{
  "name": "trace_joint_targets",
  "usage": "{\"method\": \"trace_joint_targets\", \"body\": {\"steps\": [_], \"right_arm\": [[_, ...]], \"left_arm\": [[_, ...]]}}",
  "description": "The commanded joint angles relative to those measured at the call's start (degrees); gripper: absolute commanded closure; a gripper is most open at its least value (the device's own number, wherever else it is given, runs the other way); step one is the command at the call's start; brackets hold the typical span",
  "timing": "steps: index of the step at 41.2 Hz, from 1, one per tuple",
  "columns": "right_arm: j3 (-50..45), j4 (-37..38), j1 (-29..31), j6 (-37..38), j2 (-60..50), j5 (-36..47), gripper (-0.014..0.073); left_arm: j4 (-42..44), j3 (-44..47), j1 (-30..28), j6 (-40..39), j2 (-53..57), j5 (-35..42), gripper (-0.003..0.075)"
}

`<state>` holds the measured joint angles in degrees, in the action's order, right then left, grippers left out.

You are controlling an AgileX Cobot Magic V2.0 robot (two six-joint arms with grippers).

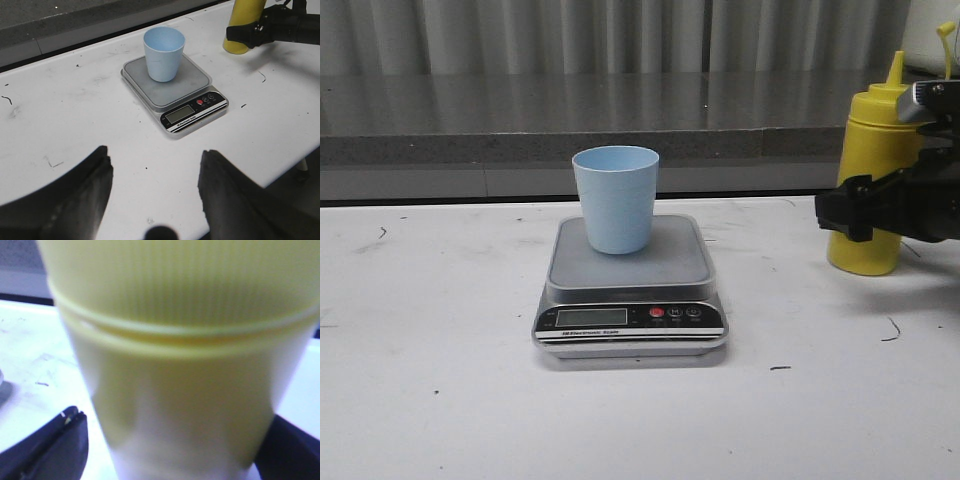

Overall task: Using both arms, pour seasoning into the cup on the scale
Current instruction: 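Open the right gripper and withdraw it from the yellow bottle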

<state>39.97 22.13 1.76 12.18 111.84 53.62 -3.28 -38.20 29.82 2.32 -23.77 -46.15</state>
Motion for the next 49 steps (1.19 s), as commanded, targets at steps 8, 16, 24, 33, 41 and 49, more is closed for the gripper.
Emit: {"method": "trace_joint_targets", "body": {"steps": [8, 16, 24, 33, 41, 49], "right_arm": [[-3.46, -0.67, 0.29, 0.11, -10.38, -5.86, -0.0045], [-5.22, -1.23, 0.23, 5.98, -19.86, -23.5, -0.0039], [-5.22, -0.89, -0.4, 13.79, -31.45, -48.17, -0.0039], [-4.98, -0.95, -9.52, 13.74, -43.12, -69.98, -0.0039], [-4.98, -2.91, -18.01, 13.62, -53.43, -77.94, -0.0039], [-4.17, -6.95, -23.36, 11.51, -63.7, -88.72, -0.0039]], "left_arm": [[-0.58, -1.39, 0.41, -0.18, -0.35, 4.32, 0.0332], [-0.58, -1.39, 0.41, -0.18, -0.35, 4.32, 0.0332], [-0.58, -1.39, 0.41, -0.18, -0.35, 4.32, 0.0332], [-0.58, -1.39, 0.41, -0.18, -0.35, 4.32, 0.0332], [-0.58, -1.39, 0.41, -0.18, -0.35, 4.32, 0.0332], [-0.58, -1.39, 0.41, -0.18, -0.35, 4.32, 0.0332]]}}
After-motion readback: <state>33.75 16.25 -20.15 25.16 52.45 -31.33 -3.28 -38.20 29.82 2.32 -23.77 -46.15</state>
